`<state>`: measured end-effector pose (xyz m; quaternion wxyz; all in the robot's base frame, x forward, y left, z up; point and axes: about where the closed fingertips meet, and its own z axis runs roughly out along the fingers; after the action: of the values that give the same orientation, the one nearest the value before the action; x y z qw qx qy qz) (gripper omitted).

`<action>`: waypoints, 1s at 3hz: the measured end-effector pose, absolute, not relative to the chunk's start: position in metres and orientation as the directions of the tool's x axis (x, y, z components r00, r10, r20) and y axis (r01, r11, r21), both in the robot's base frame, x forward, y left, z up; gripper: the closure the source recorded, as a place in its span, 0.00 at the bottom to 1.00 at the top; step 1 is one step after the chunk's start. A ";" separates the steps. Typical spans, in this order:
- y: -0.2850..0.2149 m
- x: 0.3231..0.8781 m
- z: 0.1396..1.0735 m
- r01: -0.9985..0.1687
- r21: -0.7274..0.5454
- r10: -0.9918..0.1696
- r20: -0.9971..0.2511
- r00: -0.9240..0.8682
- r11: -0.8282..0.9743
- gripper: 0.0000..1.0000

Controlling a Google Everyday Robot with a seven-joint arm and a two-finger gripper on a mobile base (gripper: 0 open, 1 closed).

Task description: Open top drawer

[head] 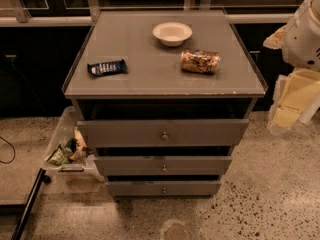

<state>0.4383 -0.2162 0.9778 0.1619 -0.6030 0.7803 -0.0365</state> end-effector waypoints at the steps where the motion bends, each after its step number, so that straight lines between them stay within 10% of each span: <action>1: -0.215 0.438 0.975 -0.928 -0.259 -0.953 -0.213 -0.218 0.270 0.00; 3: -0.209 0.434 0.893 -0.955 -0.227 -0.946 -0.303 -0.116 0.190 0.00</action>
Offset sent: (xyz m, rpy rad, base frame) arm -0.0062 0.0023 -0.1030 0.1084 0.0454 0.0860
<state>0.4340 -0.2086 0.8930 0.1923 -0.6363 0.7469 0.0122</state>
